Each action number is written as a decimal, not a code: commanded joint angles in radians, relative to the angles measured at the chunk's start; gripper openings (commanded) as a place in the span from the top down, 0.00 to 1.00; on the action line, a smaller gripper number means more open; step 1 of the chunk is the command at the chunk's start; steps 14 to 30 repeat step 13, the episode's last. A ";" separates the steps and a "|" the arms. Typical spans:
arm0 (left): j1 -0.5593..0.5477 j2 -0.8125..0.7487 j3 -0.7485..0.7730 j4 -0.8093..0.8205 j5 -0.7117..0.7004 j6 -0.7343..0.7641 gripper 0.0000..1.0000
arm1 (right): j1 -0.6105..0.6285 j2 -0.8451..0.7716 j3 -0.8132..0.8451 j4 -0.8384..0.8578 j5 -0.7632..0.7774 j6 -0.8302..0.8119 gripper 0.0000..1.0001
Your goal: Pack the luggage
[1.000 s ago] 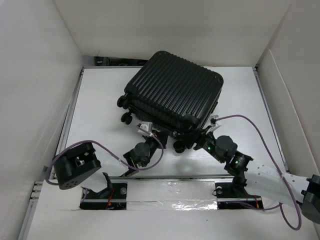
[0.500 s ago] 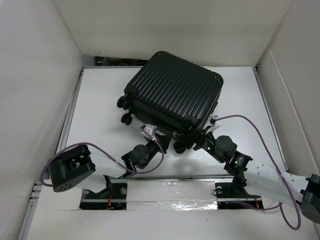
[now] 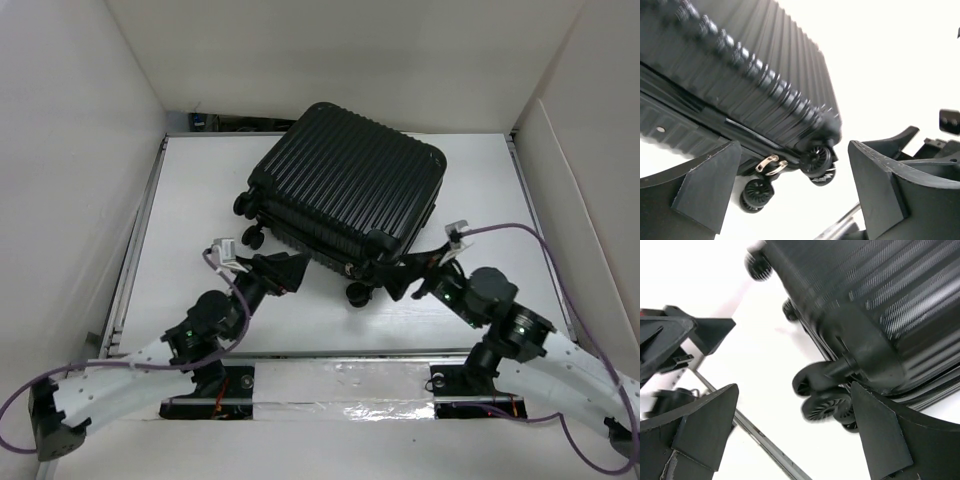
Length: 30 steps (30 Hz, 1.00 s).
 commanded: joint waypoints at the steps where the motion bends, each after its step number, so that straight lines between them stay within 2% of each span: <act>1: 0.009 -0.125 0.103 -0.309 -0.032 -0.065 0.13 | 0.010 -0.101 0.136 -0.138 0.080 -0.121 0.00; 5: 0.009 -0.277 0.209 -0.452 -0.068 -0.055 0.11 | 0.010 -0.219 0.291 -0.273 0.267 -0.205 0.00; 6: 0.009 -0.300 0.243 -0.474 -0.084 -0.050 0.11 | 0.010 -0.238 0.314 -0.307 0.373 -0.222 0.00; 10: 0.009 -0.385 0.274 -0.491 -0.089 0.019 0.12 | 0.010 -0.313 0.351 -0.318 0.476 -0.236 0.00; 12: 0.009 -0.399 0.271 -0.491 -0.103 0.033 0.10 | 0.010 -0.319 0.316 -0.291 0.452 -0.239 0.00; 13: 0.009 -0.388 0.274 -0.492 -0.109 0.034 0.05 | 0.010 -0.309 0.308 -0.280 0.443 -0.236 0.00; 30: 0.009 -0.388 0.274 -0.492 -0.109 0.034 0.05 | 0.010 -0.309 0.308 -0.280 0.443 -0.236 0.00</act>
